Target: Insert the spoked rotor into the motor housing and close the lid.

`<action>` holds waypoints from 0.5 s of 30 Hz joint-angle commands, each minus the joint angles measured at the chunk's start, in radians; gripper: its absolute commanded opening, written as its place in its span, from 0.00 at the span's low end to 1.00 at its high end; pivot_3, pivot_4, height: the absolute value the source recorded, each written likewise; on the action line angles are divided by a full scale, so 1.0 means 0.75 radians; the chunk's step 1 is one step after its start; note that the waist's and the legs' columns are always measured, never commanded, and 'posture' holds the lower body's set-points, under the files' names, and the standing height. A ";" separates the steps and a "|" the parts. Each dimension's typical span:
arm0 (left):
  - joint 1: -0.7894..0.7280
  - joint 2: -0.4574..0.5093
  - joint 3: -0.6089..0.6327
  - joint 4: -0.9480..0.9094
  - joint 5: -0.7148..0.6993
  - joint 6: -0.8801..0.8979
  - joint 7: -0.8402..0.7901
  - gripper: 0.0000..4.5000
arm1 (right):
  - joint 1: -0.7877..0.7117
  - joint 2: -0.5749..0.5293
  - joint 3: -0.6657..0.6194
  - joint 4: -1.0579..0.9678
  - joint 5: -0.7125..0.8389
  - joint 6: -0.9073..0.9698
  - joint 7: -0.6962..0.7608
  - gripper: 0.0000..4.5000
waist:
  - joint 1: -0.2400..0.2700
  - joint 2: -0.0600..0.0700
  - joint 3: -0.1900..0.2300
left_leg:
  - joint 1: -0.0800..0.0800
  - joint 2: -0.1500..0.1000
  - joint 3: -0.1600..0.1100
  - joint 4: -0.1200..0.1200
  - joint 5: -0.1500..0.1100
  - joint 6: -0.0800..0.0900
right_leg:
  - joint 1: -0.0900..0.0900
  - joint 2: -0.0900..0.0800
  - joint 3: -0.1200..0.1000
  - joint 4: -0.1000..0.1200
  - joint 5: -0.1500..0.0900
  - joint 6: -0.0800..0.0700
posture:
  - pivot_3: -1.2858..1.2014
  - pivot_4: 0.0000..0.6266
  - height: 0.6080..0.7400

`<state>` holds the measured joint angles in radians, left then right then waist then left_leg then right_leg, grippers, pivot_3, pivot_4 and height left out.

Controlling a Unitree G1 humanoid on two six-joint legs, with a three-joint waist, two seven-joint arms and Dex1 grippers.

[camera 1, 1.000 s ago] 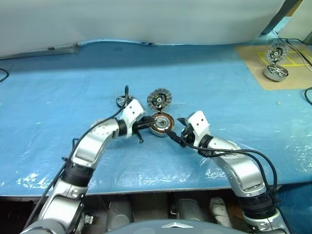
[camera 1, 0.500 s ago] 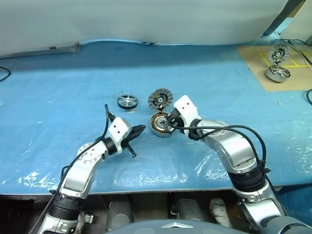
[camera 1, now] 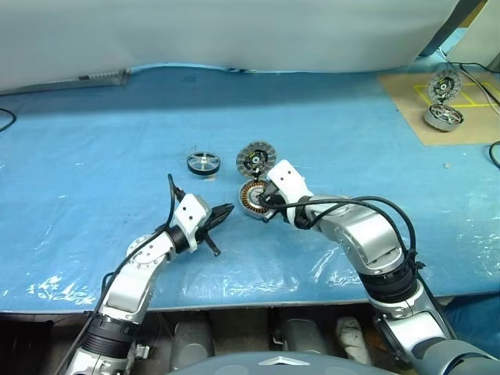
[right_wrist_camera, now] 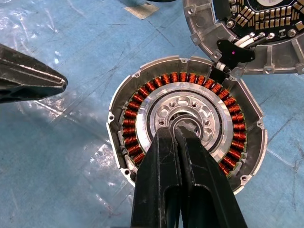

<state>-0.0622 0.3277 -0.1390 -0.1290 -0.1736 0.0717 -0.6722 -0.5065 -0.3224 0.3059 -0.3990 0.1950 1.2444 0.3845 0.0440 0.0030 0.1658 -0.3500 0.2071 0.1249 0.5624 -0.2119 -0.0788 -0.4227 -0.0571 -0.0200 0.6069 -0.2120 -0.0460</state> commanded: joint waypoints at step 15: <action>0.007 -0.020 -0.006 -0.007 -0.013 -0.032 -0.001 0.00 | -0.044 -0.013 -0.006 0.046 -0.003 -0.038 -0.021 0.01 | 0.000 0.000 0.000 | 0.000 0.000 0.000 0.001 0.000 0.000 | 0.000 0.000 0.000 0.001 0.000 0.000 | 0.52 0.24 1.00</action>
<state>-0.0571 0.3148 -0.1420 -0.1158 -0.1752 0.0613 -0.6718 -0.5384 -0.3289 0.2981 -0.3575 0.1950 1.2406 0.3682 0.0442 0.0030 0.1658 -0.3498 0.2071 0.1249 0.5632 -0.2119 -0.0789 -0.4225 -0.0571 -0.0198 0.6079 -0.2119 -0.0460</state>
